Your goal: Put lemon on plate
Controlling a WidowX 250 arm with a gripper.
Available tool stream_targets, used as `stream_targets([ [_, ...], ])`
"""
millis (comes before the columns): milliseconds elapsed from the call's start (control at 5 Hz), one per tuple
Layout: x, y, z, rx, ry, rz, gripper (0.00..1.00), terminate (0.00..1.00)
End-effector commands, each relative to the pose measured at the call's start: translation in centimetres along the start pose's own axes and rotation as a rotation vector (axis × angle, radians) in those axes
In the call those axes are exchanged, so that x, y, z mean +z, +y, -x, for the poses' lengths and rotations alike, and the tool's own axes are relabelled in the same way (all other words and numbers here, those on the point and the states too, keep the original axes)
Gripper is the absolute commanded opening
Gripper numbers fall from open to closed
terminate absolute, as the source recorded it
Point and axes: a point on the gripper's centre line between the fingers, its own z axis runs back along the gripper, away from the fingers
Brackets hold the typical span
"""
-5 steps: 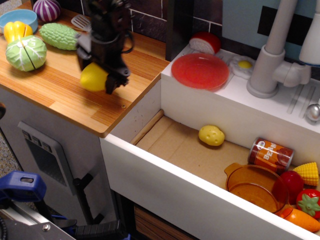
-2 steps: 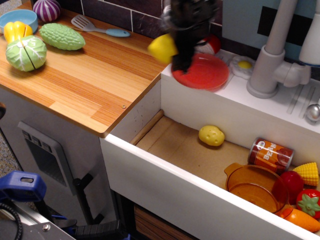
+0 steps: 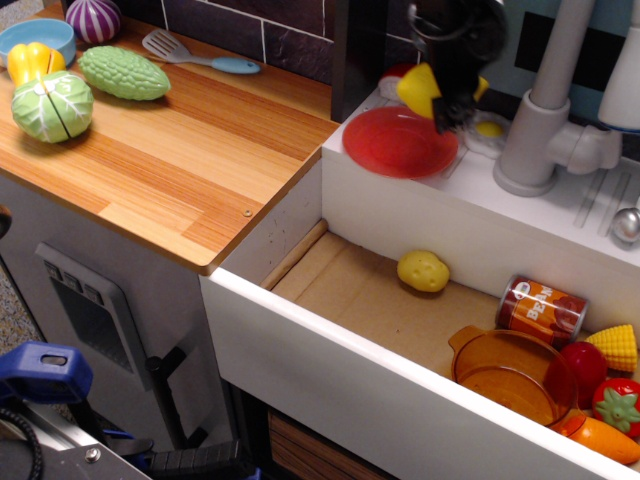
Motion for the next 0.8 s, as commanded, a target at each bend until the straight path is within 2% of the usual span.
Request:
stream_targets([
  [0,0.47,2.14,-1.09,-0.002,-0.058,-0.042,1.0,0.0],
  [400,0.47,2.14,-1.09,-0.002,-0.058,-0.042,1.0,0.0],
  [600,0.47,2.14,-1.09,-0.002,-0.058,-0.042,1.0,1.0],
])
